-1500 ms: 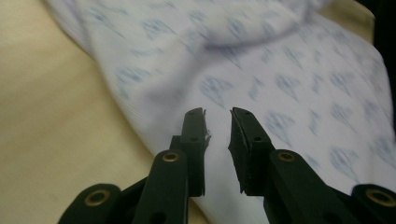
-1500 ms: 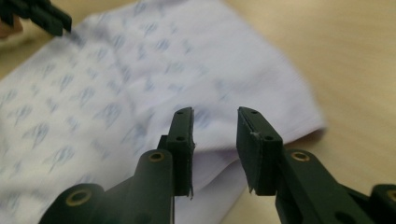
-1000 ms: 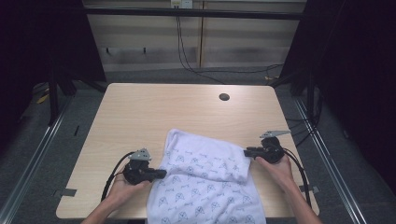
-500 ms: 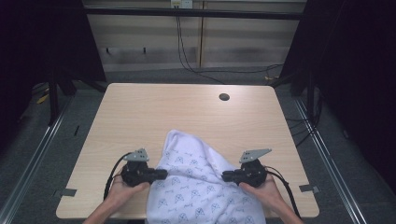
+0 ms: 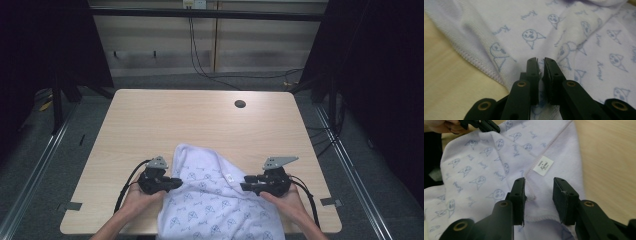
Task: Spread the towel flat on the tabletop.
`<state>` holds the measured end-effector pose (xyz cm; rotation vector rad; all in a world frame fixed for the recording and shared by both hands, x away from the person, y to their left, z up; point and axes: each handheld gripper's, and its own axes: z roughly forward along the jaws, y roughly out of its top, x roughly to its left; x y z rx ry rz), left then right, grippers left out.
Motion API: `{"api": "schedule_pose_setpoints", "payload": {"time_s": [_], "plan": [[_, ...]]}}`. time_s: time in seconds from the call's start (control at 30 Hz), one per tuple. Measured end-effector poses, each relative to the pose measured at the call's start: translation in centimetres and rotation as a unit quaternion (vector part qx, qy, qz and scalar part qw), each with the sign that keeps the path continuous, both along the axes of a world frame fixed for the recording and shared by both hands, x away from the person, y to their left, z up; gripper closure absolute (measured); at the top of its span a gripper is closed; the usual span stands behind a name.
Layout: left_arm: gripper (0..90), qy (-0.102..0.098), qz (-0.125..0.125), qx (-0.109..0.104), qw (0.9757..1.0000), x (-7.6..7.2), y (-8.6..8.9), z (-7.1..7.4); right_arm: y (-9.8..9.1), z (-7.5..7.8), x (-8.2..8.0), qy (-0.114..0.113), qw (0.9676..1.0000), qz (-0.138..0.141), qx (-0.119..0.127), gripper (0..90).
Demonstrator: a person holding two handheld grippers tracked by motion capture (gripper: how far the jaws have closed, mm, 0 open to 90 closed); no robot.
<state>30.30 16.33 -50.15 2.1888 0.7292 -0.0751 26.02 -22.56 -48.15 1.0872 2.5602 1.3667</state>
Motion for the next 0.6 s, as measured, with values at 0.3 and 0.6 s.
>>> {"api": "schedule_pose_setpoints", "payload": {"time_s": [0.3, 0.6], "plan": [[78.1, 0.004, -0.002, -0.026, 0.9997, -1.1, 1.6, 0.9, 1.4, -0.6, -1.2, 0.022, 0.999, 0.035, -0.018, 65.0], [75.6, -0.007, 0.127, -0.058, 0.9902, 5.2, 3.8, 0.6, 1.3, -0.5, -0.8, 0.019, 0.999, 0.038, -0.012, 88.4]]}}
